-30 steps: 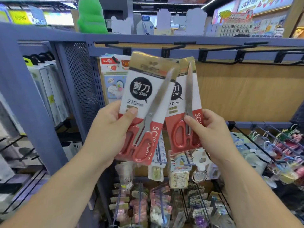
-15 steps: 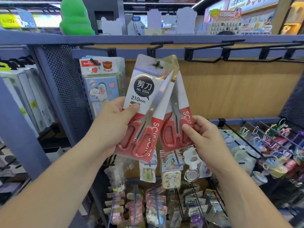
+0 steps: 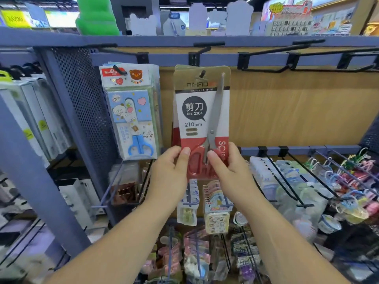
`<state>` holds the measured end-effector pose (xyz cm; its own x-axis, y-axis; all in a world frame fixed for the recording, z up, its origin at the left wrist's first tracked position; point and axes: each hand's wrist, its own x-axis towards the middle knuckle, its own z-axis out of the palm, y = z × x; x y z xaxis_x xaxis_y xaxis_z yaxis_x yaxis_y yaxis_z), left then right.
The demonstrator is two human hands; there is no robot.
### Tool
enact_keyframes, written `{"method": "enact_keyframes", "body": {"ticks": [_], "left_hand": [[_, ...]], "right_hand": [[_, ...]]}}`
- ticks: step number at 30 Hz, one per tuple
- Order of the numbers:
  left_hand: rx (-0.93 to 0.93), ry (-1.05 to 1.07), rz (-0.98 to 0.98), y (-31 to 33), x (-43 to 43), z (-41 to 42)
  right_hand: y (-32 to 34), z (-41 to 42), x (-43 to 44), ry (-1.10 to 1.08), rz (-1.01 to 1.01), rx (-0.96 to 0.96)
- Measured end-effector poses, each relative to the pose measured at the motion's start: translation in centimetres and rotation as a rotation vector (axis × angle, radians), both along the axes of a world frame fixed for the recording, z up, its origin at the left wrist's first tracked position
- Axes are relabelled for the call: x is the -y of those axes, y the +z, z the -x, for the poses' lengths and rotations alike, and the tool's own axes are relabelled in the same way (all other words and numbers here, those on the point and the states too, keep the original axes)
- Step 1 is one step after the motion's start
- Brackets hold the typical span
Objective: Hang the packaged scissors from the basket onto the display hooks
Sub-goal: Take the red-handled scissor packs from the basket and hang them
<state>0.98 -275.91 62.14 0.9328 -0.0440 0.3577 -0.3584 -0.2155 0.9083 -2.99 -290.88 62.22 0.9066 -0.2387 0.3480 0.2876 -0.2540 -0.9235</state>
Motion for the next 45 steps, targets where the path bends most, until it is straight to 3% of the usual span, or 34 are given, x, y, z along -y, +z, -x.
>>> {"method": "enact_keyframes", "body": {"ticks": [9,21,30,35,40,45], "left_hand": [[0.002,0.163,0.048,-0.5,2.4,-2.8],[-0.113,0.195,-0.015,-2.5,1.9,-3.6],[-0.190,0.088,-0.014,-4.3,0.7,-2.3],[-0.177,0.042,-0.163,-5.3,-0.5,1.1],[0.028,0.125,-0.383,-5.8,0.9,6.1],[0.224,-0.039,-0.619,-7.0,7.2,12.2]], "right_hand": [[0.4,-4.5,0.0,-0.059,0.021,-0.080],[0.4,-6.8,-0.9,-0.105,0.041,-0.143],[0.3,-2.7,0.4,-0.188,0.062,-0.189],[-0.3,3.6,4.2,-0.265,0.153,-0.234],[-2.0,10.8,8.4,-0.288,0.168,-0.311],[-6.1,19.0,14.5,-0.322,0.184,-0.398]]}}
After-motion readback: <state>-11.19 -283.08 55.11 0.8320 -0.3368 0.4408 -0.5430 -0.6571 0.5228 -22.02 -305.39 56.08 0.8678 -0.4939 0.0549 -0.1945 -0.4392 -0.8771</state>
